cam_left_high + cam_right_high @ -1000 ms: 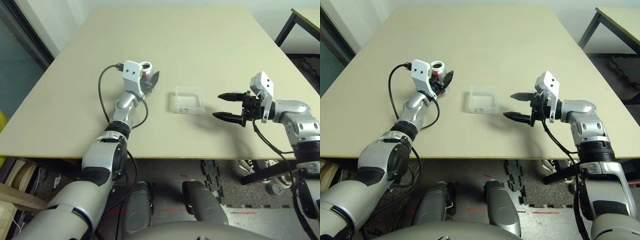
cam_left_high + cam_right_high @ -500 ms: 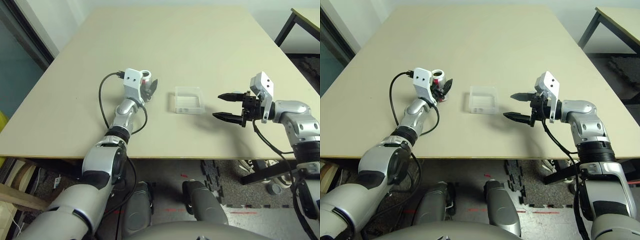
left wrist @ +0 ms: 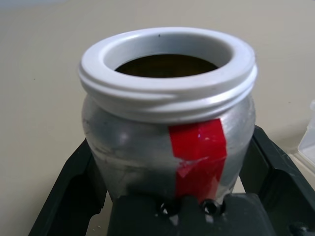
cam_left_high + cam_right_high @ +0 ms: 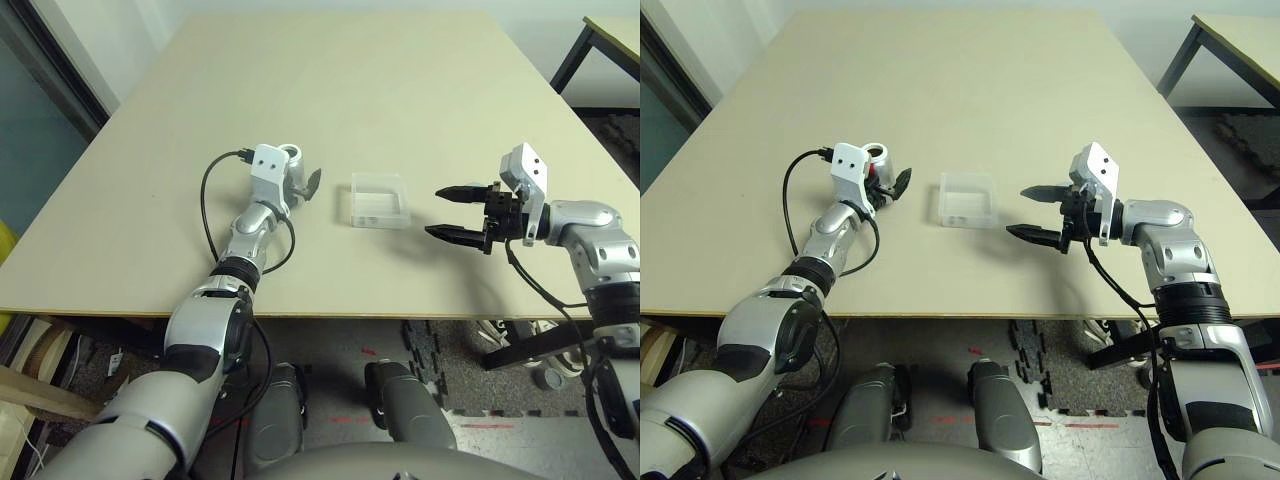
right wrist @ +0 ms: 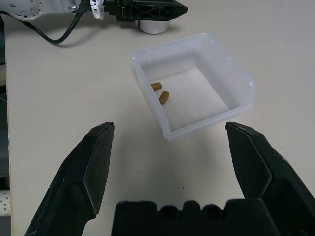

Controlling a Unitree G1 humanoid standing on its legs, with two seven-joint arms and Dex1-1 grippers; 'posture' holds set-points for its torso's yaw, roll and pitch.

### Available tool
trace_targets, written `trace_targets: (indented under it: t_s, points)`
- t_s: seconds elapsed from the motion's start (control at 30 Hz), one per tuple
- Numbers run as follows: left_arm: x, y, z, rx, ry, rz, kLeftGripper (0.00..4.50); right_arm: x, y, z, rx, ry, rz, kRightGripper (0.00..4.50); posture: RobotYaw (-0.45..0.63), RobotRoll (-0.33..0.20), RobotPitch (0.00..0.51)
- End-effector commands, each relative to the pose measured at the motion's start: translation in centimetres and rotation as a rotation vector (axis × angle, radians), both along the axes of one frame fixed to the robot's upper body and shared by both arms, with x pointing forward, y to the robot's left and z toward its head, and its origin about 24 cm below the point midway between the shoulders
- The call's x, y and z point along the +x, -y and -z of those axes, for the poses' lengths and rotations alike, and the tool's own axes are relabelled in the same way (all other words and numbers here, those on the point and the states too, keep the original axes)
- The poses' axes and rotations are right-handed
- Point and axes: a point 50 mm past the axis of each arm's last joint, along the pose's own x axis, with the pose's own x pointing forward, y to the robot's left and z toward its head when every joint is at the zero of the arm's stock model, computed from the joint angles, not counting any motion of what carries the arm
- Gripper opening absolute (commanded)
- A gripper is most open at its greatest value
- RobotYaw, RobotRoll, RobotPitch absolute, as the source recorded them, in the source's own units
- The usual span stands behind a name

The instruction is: Pour the medicine from the bottle into the box.

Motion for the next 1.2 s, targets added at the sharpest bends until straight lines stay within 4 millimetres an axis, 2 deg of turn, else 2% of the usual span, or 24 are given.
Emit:
trace_targets:
  t_s: [0.03, 0.4, 0.87, 1.13, 1.2]
  points:
    - [-0.6, -0.2, 0.8, -0.024, -0.007, 0.014, 4.46, -0.2, -0.3, 0.3, 0.003, -0.004, -0.014, 4.5, -0.22, 0.0, 0.114]
    - [-2.3, -1.4, 1.3, -0.136, 0.053, -0.023, 4.46, -0.4, -0.5, 0.9, 0.016, -0.01, -0.011, 4.5, -0.22, 0.0, 0.119]
    - [-7.5, -3.1, 0.5, -0.155, 0.072, 0.004, 4.46, -0.5, -0.4, 1.4, 0.05, 0.0, 0.027, 4.5, -0.22, 0.0, 0.13]
    - [-10.1, -5.5, -0.7, -0.169, 0.06, -0.077, 4.46, -0.4, -0.4, 1.5, 0.078, 0.002, 0.056, 4.5, -0.21, 0.0, 0.133]
    - [-10.4, -6.9, -1.1, -0.175, 0.058, -0.134, 4.46, -0.3, -0.3, 1.5, 0.089, 0.008, 0.07, 4.5, -0.2, 0.0, 0.134]
